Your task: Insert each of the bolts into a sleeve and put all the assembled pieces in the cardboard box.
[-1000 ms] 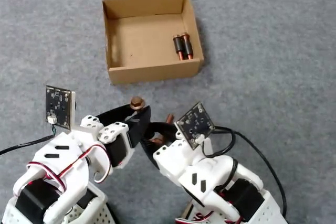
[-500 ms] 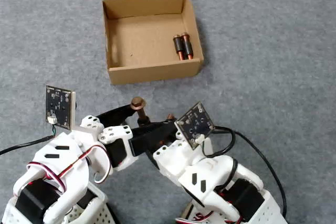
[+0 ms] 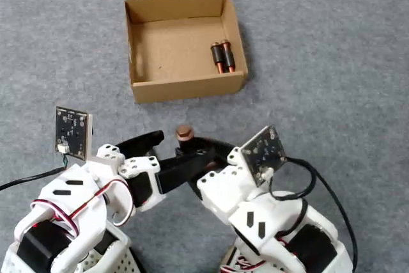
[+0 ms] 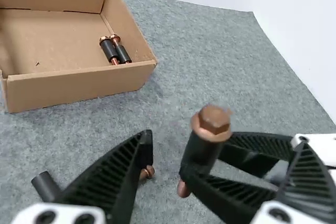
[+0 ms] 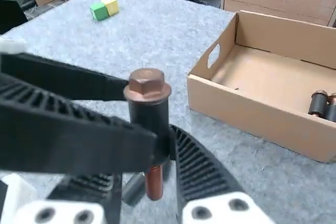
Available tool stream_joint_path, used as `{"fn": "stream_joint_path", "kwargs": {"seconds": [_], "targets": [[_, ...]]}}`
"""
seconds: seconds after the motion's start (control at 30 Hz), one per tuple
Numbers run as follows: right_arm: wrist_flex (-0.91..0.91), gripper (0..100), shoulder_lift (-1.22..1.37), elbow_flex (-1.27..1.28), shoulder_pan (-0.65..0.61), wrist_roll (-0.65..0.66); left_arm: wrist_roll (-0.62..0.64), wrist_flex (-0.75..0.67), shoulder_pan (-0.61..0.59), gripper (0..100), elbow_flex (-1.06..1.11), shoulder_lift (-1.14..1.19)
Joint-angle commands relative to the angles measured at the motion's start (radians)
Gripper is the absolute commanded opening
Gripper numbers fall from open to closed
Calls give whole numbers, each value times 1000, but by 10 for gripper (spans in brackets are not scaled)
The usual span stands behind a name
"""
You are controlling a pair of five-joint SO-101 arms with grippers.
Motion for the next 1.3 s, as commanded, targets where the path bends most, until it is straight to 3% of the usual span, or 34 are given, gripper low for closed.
{"fn": "stream_joint_path", "kwargs": {"seconds": [0.0, 0.17, 0.3, 0.37, 0.5, 0.57, 0.63, 0.93, 1.13, 1.27], "targets": [[-8, 1, -10, -64, 68, 8, -3, 2, -61, 393, -71, -1], [-91, 1, -10, -110, 334, 9, -6, 5, -232, 391, -137, -1], [-252, 1, 1, -110, 521, 8, -6, 11, -245, 369, -153, -1], [-331, 1, 2, -111, 588, 8, -8, 11, -249, 288, -149, -1], [-439, 1, 56, -130, 704, 8, -8, 11, -333, 2, -138, 1], [-483, 1, 102, -168, 737, 8, -8, 11, -382, 57, -92, 1], [-514, 1, 168, -232, 746, 8, -34, 12, -420, 19, -20, 1], [-506, 1, 659, -634, 743, 8, -212, 86, -606, 19, 259, 1], [-259, 1, 990, -958, 654, 41, -293, 71, -715, 19, 407, 1], [-84, 1, 1179, -1165, 576, 121, -344, -66, -810, 19, 532, 1]]}}
